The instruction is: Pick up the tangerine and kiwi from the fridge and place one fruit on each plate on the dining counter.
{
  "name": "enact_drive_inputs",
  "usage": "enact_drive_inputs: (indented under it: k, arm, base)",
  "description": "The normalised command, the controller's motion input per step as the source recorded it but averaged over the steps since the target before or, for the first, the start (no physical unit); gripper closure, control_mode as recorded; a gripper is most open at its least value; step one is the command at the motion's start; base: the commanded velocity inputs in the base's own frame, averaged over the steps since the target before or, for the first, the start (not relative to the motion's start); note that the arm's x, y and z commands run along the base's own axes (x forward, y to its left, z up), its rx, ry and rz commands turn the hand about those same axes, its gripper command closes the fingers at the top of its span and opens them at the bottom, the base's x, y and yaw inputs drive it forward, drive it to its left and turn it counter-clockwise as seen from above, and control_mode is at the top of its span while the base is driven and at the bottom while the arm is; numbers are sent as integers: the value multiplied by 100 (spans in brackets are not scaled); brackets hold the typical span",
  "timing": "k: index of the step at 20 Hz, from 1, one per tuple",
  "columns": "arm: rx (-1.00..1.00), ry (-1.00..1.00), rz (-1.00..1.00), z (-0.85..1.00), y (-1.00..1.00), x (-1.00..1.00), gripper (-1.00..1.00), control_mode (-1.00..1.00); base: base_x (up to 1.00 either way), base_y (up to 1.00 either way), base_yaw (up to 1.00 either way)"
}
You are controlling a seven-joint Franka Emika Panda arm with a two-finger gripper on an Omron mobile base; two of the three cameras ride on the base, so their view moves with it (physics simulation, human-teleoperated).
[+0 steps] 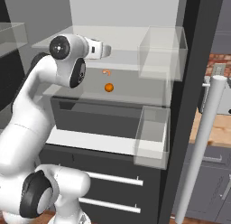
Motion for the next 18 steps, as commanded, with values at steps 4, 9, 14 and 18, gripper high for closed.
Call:
enact_drive_inputs:
  k: [4,9,14,18]
  arm:
    - [7,24,0,0,0,-100,100,-100]
    - [6,35,0,0,0,-80,100,-100]
    - [0,45,1,-53,3,-65,100,-100]
    - [0,32,5,-95,1,-45,100,-100]
  base:
    - [0,0,0]
    - [0,0,0]
    - [0,0,0]
    - [0,0,0]
